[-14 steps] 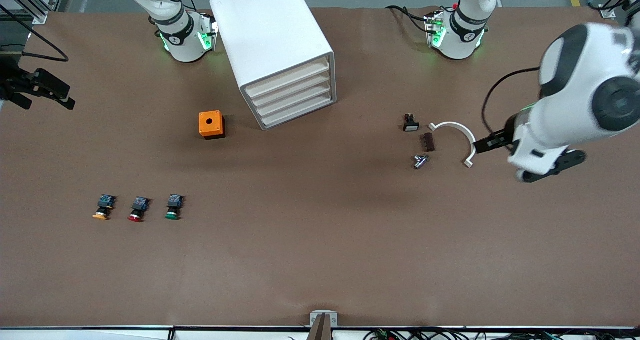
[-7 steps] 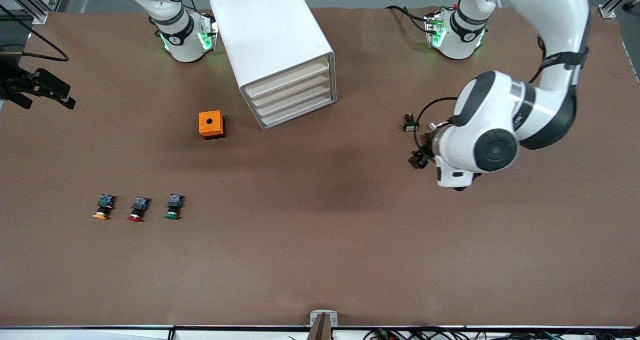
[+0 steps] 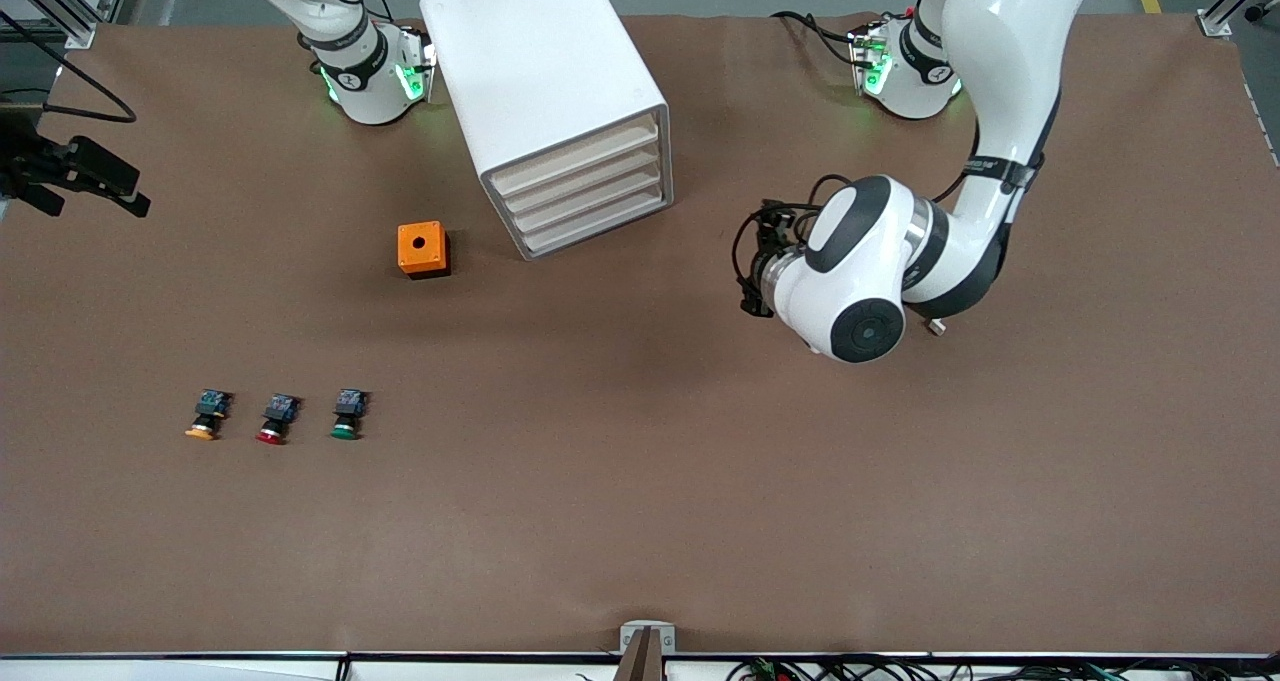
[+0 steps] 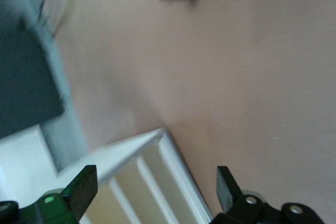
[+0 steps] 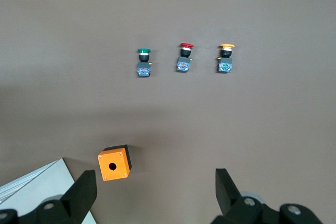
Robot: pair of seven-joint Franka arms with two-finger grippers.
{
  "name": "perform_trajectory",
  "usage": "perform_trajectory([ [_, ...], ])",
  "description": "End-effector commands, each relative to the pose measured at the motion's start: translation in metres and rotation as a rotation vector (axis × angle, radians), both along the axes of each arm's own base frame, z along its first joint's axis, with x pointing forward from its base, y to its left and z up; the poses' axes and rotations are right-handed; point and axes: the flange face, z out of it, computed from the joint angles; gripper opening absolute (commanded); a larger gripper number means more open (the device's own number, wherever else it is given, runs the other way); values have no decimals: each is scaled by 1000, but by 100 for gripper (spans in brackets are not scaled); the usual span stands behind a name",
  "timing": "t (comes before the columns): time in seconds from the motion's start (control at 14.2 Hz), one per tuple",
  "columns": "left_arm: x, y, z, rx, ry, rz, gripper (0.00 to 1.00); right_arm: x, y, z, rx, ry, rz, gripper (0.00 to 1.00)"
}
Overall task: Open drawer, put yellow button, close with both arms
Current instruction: 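Grasp the top drawer's front edge with the left gripper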
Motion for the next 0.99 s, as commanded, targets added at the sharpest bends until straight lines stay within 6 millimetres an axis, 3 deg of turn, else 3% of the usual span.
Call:
perform_trajectory([
  [0.0, -14, -31, -19, 54, 198, 180, 100, -6, -4, 4, 0, -8, -11, 100],
  [0.07, -21, -43, -27, 69, 257, 219, 100, -6, -4, 5, 0, -11, -10, 100],
  [0.21, -33, -60, -41, 117, 352, 284, 76, -6, -4, 4, 0, -9, -11, 100],
  [0.28, -42, -71, -46, 148, 380, 295, 70, -6, -4, 4, 0, -11, -11, 100],
  [0.57, -69, -110, -64, 117, 531, 326, 54, -6, -8, 3, -10, 19, -26, 100],
  [0.92, -101, -147, -62, 96, 577, 299, 51, 26, -15, -21, -139, 36, 9, 100],
])
